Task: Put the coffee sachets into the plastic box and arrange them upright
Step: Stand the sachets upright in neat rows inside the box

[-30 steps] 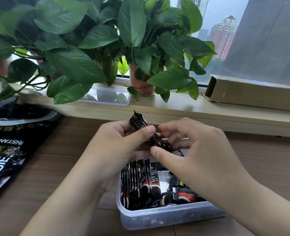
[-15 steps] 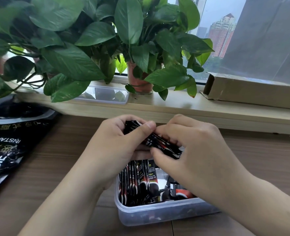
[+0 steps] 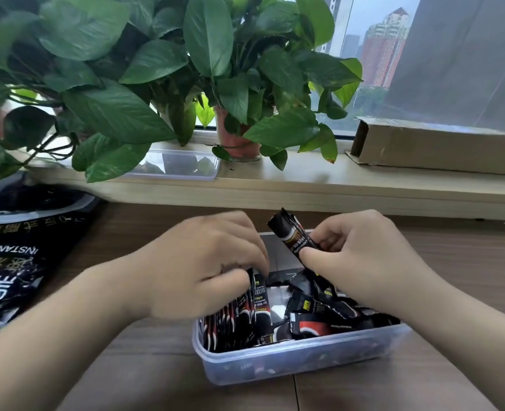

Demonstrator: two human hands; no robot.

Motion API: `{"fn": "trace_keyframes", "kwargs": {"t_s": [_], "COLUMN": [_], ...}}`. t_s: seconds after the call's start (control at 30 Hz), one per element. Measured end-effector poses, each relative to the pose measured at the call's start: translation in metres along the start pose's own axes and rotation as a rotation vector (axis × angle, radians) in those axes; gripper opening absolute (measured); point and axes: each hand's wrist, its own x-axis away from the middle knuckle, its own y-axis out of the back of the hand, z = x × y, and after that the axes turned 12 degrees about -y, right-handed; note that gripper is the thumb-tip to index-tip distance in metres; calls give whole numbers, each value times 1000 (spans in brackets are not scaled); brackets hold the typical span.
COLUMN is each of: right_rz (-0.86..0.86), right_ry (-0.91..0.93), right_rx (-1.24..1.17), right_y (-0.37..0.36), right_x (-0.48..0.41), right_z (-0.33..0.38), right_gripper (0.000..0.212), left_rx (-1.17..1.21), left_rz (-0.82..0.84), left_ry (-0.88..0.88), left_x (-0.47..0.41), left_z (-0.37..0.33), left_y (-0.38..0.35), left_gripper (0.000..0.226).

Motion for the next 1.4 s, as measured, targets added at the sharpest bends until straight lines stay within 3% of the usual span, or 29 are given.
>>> {"fn": "trace_keyframes", "kwargs": {"t_s": [0.07,0.2,0.37,0.7,0.87,1.07,1.2,1.4], "right_rz": [17,44,40,37,237,286,383,529], "right_ry": [-48,-88,-69,-45,-33,4,1,-150], "right_rx": [-13,-25,19,24,377,545,552,285], "right_y": [1,0,-5,4,-3,-41,-58,-54], "right_x": [-2,-1,-1,9,18,-1,-10,-10], "right_z": [-3,-7,-12,-1,28,44,42,26], "right_gripper": [12,12,11,13,29,36,26,32], "left_rx": [28,12,-127,-123,-155,-162,-152,-80], "left_rz": [207,457,608,522,448,374,352,241], "left_ry": [-21,-22,-38,-77,-74,-60,-68,-38], "left_x": [-8,-20,-20,13,13,19,19,26], "left_z": [7,18,19,17,13,10,12,10], "left_y": [-5,-16,-17,-8,-11,-11,-14,-15], "left_gripper": [42,63,60,51,51,48,49,43]}}
